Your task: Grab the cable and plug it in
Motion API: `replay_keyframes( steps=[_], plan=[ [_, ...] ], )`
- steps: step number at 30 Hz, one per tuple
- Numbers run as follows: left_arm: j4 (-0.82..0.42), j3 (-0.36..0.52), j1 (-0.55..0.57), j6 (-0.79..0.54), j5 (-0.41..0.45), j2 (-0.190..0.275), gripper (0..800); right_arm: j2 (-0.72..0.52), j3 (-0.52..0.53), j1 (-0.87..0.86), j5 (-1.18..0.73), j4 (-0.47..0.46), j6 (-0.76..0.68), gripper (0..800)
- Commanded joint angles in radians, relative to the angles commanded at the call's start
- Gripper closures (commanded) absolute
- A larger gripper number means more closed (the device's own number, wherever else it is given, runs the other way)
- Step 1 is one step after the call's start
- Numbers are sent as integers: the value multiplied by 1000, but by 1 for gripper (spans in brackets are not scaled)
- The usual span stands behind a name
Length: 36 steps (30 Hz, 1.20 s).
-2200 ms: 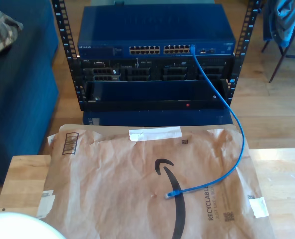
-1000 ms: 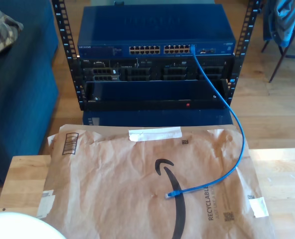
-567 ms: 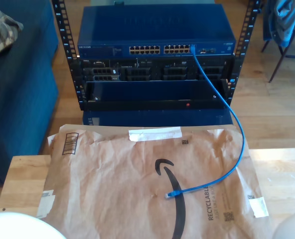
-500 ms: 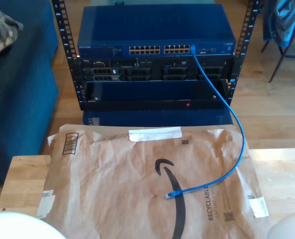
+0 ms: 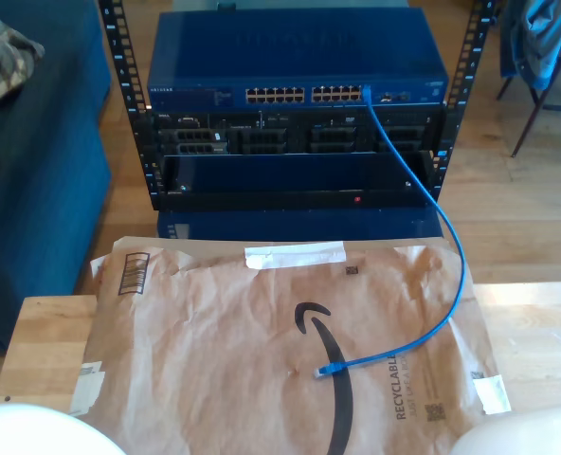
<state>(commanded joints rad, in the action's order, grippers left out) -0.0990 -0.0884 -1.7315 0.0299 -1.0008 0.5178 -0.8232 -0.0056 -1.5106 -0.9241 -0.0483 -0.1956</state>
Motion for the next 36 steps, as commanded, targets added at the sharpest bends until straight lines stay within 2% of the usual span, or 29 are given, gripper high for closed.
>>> replay_keyframes(
  steps=[7, 36],
  plan=[
    [0, 0, 0, 0, 0, 0, 0, 95, 29, 2, 78, -5, 58, 1],
    [0, 0, 0, 0, 2, 0, 0, 95, 32, 2, 78, -5, 66, 1]
  ],
)
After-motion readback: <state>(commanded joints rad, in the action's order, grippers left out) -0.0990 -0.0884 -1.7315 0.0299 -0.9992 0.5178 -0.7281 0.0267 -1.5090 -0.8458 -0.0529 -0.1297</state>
